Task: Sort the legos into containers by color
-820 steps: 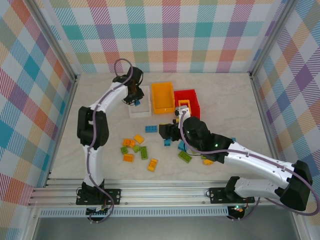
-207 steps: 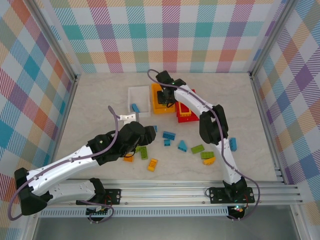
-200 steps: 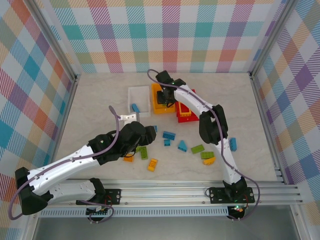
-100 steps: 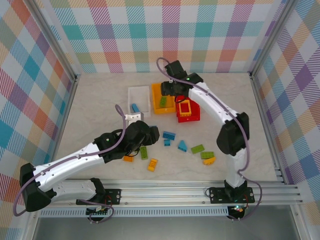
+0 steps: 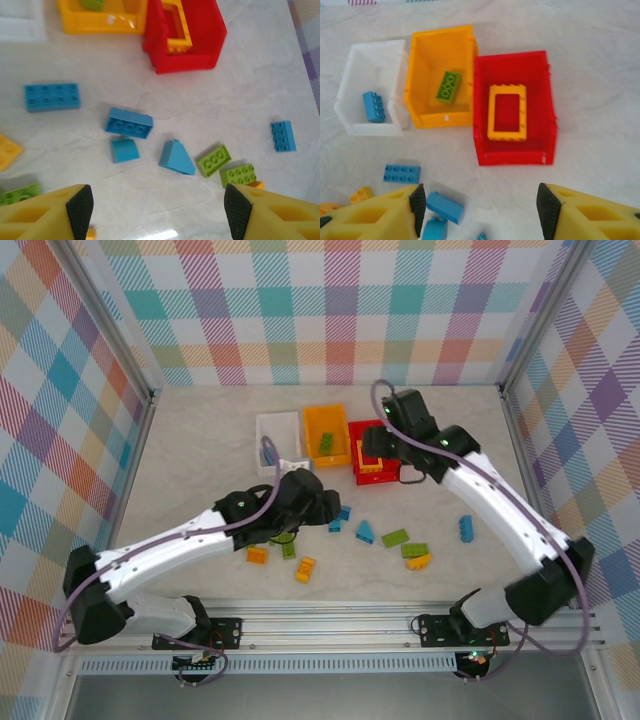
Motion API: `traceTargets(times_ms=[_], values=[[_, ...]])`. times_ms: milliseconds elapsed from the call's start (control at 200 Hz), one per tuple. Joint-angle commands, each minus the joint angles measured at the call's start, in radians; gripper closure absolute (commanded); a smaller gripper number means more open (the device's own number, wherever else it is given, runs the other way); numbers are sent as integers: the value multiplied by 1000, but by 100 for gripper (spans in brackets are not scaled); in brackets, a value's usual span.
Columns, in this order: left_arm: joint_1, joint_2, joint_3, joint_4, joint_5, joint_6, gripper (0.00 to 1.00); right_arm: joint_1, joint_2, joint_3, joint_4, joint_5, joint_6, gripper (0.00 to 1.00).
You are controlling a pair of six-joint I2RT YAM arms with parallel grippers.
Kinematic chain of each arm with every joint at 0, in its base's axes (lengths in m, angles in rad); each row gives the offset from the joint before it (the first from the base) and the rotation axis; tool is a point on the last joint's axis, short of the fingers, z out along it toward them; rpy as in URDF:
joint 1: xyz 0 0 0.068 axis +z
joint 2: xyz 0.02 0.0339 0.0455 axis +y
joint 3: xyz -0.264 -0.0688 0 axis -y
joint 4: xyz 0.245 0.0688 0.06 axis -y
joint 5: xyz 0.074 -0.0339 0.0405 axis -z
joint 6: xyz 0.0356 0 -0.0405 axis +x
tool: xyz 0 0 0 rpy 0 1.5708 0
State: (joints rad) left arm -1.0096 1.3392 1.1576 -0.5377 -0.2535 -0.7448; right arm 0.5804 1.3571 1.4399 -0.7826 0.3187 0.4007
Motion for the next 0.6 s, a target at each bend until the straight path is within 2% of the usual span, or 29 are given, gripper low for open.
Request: traceTargets(times_ms=[0,250,465,595], values=[[-30,108,76,83,124,44,29,-30,-135,-96,-111,78,96,37],[-87,366,232,147,187,29,30,-177,-325,-248,-259,101,213,36],[-147,602,476,83,194,38,31,-274,-325,-248,-286,105,225,33],[-147,603,474,90,159,14,31,-388,-323,-322,-267,-11,240,33]])
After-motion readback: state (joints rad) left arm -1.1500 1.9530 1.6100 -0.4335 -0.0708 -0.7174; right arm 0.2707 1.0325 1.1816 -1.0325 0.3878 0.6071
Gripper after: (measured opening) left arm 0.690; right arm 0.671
